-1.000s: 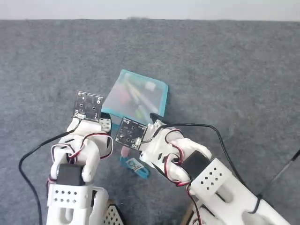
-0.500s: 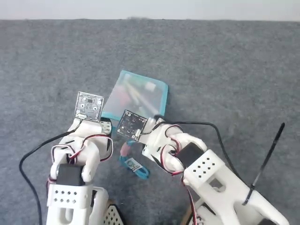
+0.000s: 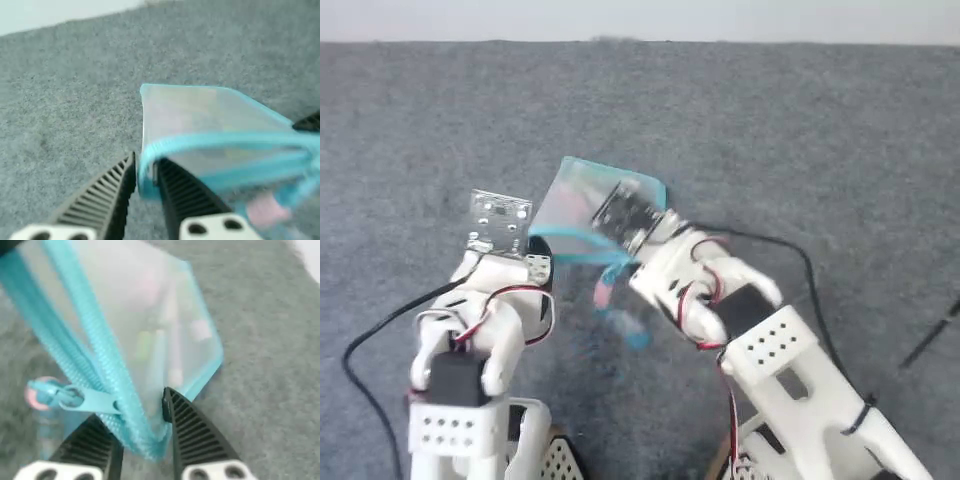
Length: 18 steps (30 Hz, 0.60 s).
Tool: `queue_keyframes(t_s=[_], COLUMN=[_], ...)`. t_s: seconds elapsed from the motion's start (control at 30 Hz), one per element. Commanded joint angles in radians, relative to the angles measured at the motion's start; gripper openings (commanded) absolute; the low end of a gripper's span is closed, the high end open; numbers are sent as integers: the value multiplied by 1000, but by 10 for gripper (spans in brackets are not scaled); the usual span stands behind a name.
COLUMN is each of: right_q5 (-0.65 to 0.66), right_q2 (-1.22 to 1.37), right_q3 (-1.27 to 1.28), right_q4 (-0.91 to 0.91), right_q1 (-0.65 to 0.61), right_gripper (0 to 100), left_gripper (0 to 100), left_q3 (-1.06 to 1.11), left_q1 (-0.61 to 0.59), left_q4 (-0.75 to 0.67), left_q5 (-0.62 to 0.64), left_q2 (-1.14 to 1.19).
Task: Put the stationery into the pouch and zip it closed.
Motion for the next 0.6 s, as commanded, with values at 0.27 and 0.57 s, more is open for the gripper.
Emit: queue_keyframes(t_s=[0.27,0.57], right_q5=[-100,-157], right_q2=[2,1], right_q3=[-207,-315], right_q4=[56,197], right_q1=[42,35], right_gripper=[6,6], left_gripper=[172,250], left_q3=[-206,-114], left_q1=[11,175], left_q4=[198,163], left_q5=[-64,-92], left_q2=[-5,-3])
